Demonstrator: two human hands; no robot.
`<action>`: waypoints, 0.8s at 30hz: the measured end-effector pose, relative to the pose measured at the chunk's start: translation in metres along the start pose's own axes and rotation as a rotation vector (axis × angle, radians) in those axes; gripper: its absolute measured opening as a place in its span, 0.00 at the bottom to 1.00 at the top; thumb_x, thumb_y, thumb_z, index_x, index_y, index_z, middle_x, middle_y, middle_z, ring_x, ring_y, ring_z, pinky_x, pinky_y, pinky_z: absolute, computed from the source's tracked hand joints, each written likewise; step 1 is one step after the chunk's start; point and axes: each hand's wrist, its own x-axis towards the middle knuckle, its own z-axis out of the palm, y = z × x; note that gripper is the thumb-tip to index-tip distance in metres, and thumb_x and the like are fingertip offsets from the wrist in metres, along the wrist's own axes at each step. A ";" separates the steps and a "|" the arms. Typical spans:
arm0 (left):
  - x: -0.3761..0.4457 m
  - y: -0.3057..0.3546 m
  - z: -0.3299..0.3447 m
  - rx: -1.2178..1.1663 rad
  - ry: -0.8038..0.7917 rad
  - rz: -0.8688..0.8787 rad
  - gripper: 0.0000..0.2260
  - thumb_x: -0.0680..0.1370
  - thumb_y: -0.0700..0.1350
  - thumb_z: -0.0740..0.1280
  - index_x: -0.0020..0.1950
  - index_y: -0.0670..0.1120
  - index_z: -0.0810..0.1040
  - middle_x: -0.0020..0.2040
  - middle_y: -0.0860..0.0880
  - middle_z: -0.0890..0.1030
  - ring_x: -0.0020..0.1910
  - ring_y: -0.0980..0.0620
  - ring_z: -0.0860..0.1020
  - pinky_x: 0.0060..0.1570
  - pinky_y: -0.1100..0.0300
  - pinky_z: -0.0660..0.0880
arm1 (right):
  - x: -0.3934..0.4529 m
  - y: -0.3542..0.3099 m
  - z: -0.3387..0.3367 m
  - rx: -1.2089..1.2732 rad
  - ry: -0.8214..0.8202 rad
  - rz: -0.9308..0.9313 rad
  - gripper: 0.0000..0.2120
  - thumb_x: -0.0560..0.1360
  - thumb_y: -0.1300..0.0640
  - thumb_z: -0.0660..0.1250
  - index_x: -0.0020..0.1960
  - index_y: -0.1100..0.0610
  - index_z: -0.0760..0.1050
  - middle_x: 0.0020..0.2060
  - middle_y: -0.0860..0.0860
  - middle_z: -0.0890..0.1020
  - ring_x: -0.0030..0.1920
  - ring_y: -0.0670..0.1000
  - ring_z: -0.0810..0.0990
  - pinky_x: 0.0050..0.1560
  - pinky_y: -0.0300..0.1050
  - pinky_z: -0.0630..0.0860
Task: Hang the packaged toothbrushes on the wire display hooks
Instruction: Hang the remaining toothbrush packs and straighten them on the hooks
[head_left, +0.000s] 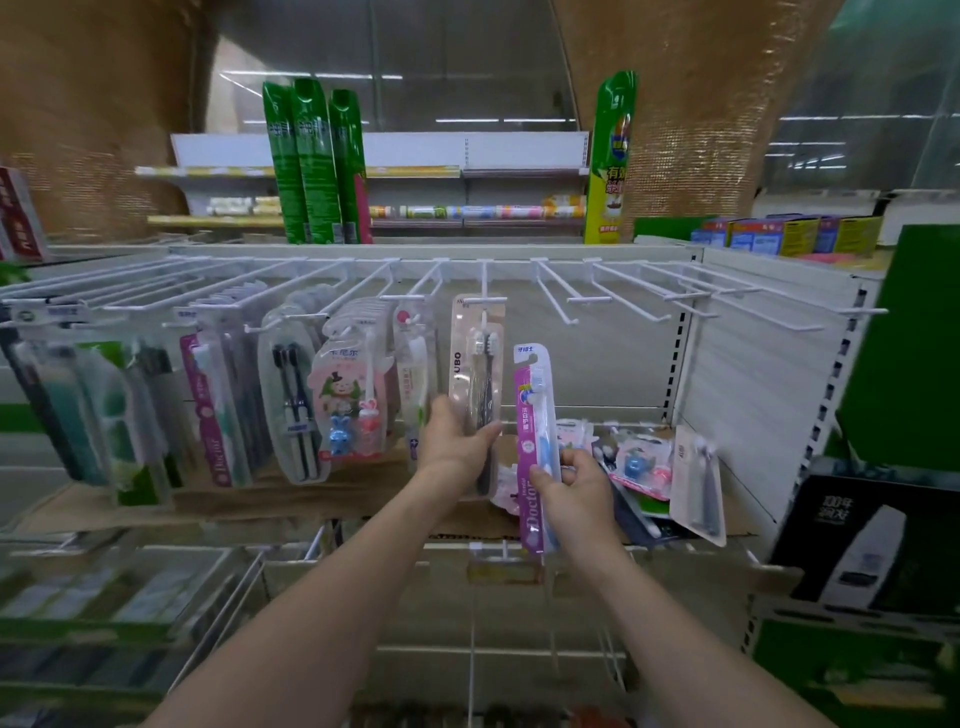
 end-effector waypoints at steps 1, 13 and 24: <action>0.000 -0.002 0.000 0.011 0.001 0.000 0.19 0.78 0.47 0.73 0.62 0.48 0.67 0.56 0.50 0.75 0.62 0.45 0.76 0.63 0.41 0.77 | 0.001 0.000 0.000 -0.004 -0.001 0.000 0.10 0.80 0.57 0.69 0.60 0.55 0.74 0.48 0.53 0.85 0.47 0.53 0.86 0.47 0.55 0.84; -0.028 -0.036 -0.032 0.045 0.040 0.001 0.23 0.75 0.49 0.76 0.67 0.51 0.73 0.56 0.51 0.80 0.54 0.51 0.80 0.59 0.48 0.79 | -0.032 0.005 0.010 -0.055 0.047 -0.027 0.08 0.78 0.59 0.71 0.54 0.54 0.74 0.46 0.51 0.84 0.47 0.50 0.84 0.44 0.45 0.81; -0.067 -0.052 -0.103 0.176 0.065 0.085 0.13 0.76 0.48 0.74 0.59 0.51 0.79 0.48 0.57 0.80 0.50 0.56 0.80 0.55 0.54 0.79 | -0.094 -0.001 0.056 -0.064 -0.017 -0.045 0.08 0.79 0.59 0.70 0.55 0.53 0.73 0.49 0.52 0.83 0.48 0.51 0.84 0.43 0.46 0.81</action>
